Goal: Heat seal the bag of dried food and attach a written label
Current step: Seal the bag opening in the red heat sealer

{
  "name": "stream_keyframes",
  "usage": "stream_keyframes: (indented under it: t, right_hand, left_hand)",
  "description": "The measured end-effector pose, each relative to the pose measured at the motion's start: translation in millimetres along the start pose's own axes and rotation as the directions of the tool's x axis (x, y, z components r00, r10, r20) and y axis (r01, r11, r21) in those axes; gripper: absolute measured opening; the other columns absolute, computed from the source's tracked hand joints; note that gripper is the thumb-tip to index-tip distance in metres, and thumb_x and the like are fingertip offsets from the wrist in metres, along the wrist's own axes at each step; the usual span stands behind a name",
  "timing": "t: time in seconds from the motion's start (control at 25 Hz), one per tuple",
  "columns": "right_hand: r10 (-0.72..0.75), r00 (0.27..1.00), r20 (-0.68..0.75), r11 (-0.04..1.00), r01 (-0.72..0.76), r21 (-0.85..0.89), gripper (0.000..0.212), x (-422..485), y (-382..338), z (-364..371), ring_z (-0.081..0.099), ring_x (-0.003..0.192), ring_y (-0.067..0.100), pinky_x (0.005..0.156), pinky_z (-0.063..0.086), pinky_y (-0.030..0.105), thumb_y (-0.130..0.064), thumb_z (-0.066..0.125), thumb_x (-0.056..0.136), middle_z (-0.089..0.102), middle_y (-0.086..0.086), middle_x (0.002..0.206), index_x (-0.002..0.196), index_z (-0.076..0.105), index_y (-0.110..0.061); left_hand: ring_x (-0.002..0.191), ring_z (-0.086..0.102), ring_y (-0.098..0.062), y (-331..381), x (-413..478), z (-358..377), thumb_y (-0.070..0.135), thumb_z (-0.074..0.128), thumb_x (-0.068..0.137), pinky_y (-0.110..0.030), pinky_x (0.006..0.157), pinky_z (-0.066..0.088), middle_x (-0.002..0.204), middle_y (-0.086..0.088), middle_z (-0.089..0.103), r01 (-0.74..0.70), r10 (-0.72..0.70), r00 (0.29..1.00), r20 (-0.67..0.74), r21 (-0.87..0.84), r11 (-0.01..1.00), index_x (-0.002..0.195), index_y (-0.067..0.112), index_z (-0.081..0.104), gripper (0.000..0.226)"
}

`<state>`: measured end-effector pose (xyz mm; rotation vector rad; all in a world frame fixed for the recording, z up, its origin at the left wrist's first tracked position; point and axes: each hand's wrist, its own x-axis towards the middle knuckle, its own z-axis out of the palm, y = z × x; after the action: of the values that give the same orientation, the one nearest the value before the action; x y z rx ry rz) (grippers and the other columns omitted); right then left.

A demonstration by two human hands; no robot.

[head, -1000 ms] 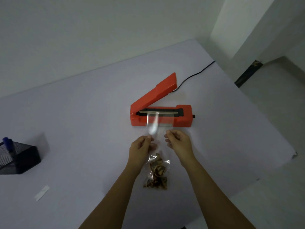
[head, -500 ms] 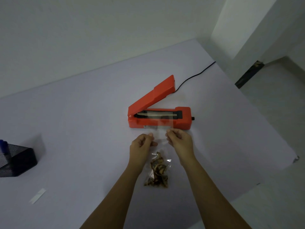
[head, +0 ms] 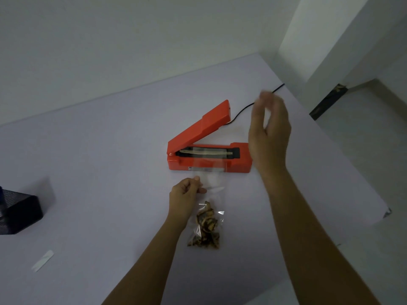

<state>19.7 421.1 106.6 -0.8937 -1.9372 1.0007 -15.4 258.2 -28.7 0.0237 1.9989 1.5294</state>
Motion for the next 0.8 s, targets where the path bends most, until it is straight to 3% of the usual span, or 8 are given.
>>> stream_keyframes:
  t: [0.08,0.16,0.28,0.6,0.8]
  right_hand:
    - [-0.056,0.979,0.196,0.998,0.056,0.004,0.047,24.9,-25.2,6.4,0.037,0.134,0.009,0.111,0.030,0.022,-0.037,0.033,0.100,0.042,0.002,0.145,0.140,0.037,-0.012]
    - [-0.104,0.914,0.392,0.987,0.142,-0.070,0.054,34.7,-35.5,17.4,0.020,0.143,0.013,0.118,0.017,0.030,-0.041,0.029,0.100,0.027,0.003,0.155,0.146,0.026,-0.012]
    - [-0.086,0.814,0.574,0.954,0.233,-0.188,0.059,35.3,-31.8,31.1,0.002,0.147,0.016,0.118,0.001,0.036,-0.045,0.024,0.100,0.012,0.003,0.159,0.149,0.015,-0.013]
    - [-0.021,0.846,0.532,0.952,0.179,-0.247,0.049,31.3,-4.1,23.6,0.004,0.146,0.017,0.119,0.004,0.038,-0.033,0.021,0.102,0.020,0.004,0.157,0.147,0.022,-0.013]
    - [0.097,0.854,0.510,0.948,0.076,-0.308,0.048,26.2,31.5,13.2,0.004,0.147,0.017,0.119,0.006,0.038,-0.033,0.021,0.102,0.021,0.005,0.157,0.147,0.024,-0.013]
  left_hand:
    - [0.079,0.067,-0.026,0.8,0.0,0.0,0.032,0.052,0.093,-0.041,0.077,0.054,0.073,-0.004,0.072,0.008,-0.008,1.000,-0.005,0.004,1.000,0.073,0.014,0.067,0.031]
    - [0.078,0.067,-0.024,1.2,0.2,-1.0,0.032,0.052,0.093,-0.041,0.077,0.054,0.073,-0.004,0.071,0.017,-0.017,1.000,-0.013,-0.001,1.000,0.074,0.013,0.067,0.031]
    - [0.077,0.066,-0.024,1.3,0.6,-2.2,0.032,0.052,0.093,-0.041,0.076,0.054,0.074,-0.005,0.071,0.029,-0.029,0.999,-0.013,-0.014,0.999,0.074,0.013,0.067,0.030]
    - [0.074,0.066,-0.023,1.5,1.1,-2.8,0.033,0.052,0.093,-0.028,0.061,0.053,0.074,-0.005,0.072,0.025,-0.025,1.000,-0.005,-0.002,1.000,0.078,0.009,0.068,0.032]
    - [0.077,0.067,-0.026,0.7,2.5,-3.2,0.033,0.053,0.093,-0.039,0.072,0.055,0.073,-0.003,0.071,0.024,-0.024,1.000,-0.002,0.008,1.000,0.076,0.011,0.068,0.031]
